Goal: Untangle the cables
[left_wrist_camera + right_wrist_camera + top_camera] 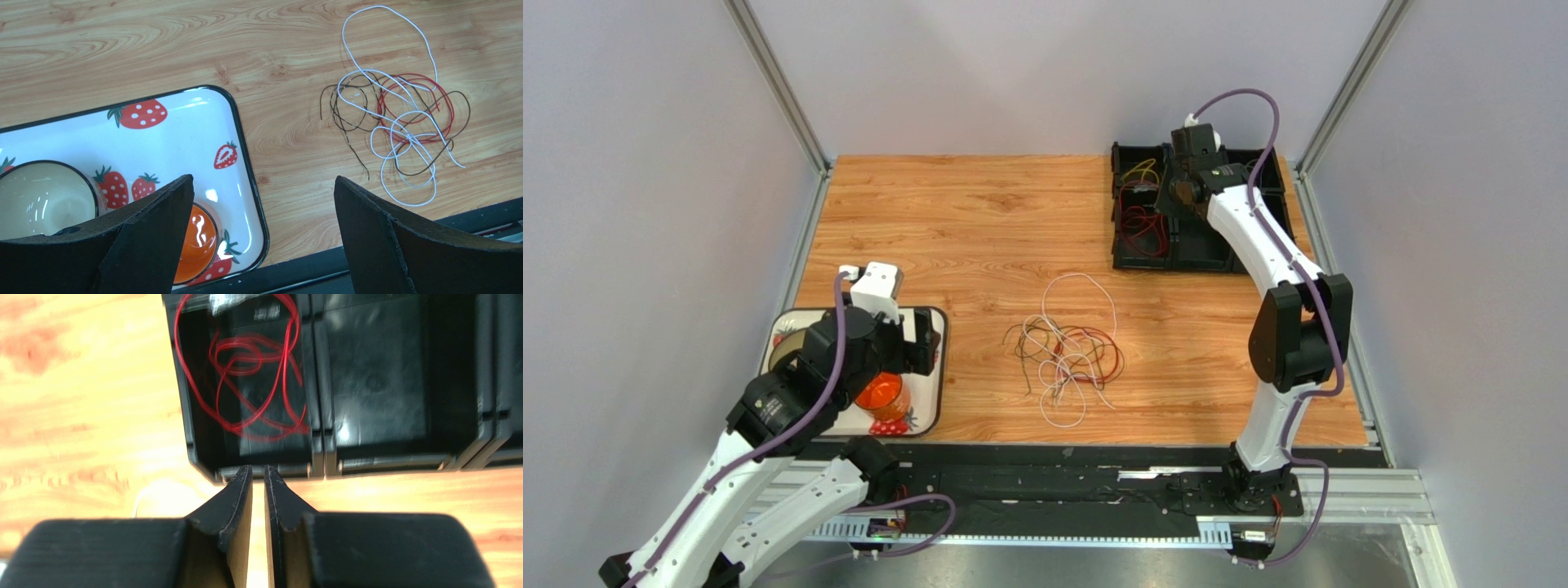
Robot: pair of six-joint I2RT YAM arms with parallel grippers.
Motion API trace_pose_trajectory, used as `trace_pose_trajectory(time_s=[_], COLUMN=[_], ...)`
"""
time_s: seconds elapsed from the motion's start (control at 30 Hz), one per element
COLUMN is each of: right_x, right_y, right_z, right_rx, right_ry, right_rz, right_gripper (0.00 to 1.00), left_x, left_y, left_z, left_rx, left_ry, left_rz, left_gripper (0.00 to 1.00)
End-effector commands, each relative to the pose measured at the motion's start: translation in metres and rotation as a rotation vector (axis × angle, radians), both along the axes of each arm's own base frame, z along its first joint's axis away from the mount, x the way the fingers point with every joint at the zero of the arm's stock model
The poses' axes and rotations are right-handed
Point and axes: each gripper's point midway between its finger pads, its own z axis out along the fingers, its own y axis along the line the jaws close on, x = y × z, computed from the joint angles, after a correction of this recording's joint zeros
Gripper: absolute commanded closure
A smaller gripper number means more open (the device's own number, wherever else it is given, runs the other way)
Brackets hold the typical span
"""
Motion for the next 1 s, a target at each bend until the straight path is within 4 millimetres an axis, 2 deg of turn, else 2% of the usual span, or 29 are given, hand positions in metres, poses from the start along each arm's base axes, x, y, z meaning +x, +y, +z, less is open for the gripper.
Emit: trace_pose_trajectory(time_s=[0.0, 0.07, 0.1, 0.17, 0.2, 0.23, 0.27, 0.3, 0.33, 0.37, 0.4, 0.47, 0.5, 0.57, 0.7, 0.8, 0.97], right_x=[-0.039, -0.055, -0.068, -0.082, -0.099, -0.104, -0.12, -0.128, -0.136, -0.146, -0.156, -0.17, -0.177, -0.189, -0.203, -0.201, -0.203], right_y=[0.01, 0.012, 0.023, 0.03, 0.04, 0.047, 0.059, 0.065, 0.071, 0.083, 0.086, 0.103, 0.104, 0.118, 0.135, 0.138, 0.16], right_z=[0.032, 0.021, 0.029, 0.032, 0.03, 0.033, 0.02, 0.029, 0.026, 0.024, 0.016, 0.011, 0.001, -0.003, -0.018, -0.029, -0.046], right_rx=[0.063, 0.067, 0.095, 0.111, 0.137, 0.157, 0.16, 0.165, 0.163, 0.163, 0.167, 0.172, 0.151, 0.132, 0.108, 0.024, -0.058], right_ry=[-0.01, 0.011, -0.004, -0.02, -0.016, -0.034, -0.005, -0.032, -0.028, -0.023, -0.005, 0.0, 0.015, 0.0, 0.014, 0.005, 0.022], right_rz=[0.093, 0.115, 0.162, 0.191, 0.227, 0.247, 0.286, 0.31, 0.331, 0.369, 0.381, 0.43, 0.431, 0.474, 0.526, 0.529, 0.624], right_gripper=[0.82, 0.78, 0.75, 0.67, 0.64, 0.58, 0.55, 0.52, 0.49, 0.48, 0.48, 0.47, 0.47, 0.47, 0.47, 0.47, 0.47], left_x=[0.005, 0.005, 0.005, 0.006, 0.006, 0.007, 0.007, 0.007, 0.007, 0.007, 0.007, 0.008, 0.007, 0.007, 0.007, 0.008, 0.008], left_y=[-0.005, -0.005, -0.005, -0.007, -0.007, -0.008, -0.008, -0.008, -0.008, -0.008, -0.008, -0.008, -0.008, -0.008, -0.008, -0.007, -0.007], left_z=[0.005, 0.005, 0.003, 0.002, 0.002, 0.001, 0.0, -0.001, -0.001, -0.001, -0.001, -0.002, -0.002, -0.002, -0.002, -0.003, -0.003], left_rx=[0.003, 0.006, 0.007, 0.011, 0.014, 0.016, 0.018, 0.021, 0.024, 0.022, 0.022, 0.023, 0.022, 0.021, 0.02, 0.021, 0.025], left_ry=[-0.015, 0.0, 0.006, 0.019, 0.024, 0.03, 0.036, 0.039, 0.043, 0.042, 0.042, 0.042, 0.042, 0.043, 0.044, 0.044, 0.047], left_rz=[-0.022, -0.011, -0.009, -0.01, -0.013, -0.01, -0.009, -0.009, -0.009, -0.008, -0.009, -0.004, -0.005, -0.004, -0.003, 0.0, 0.003], left_gripper=[0.06, 0.03, 0.02, 0.02, 0.02, 0.02, 0.02, 0.02, 0.02, 0.02, 0.02, 0.02, 0.02, 0.02, 0.02, 0.02, 0.02])
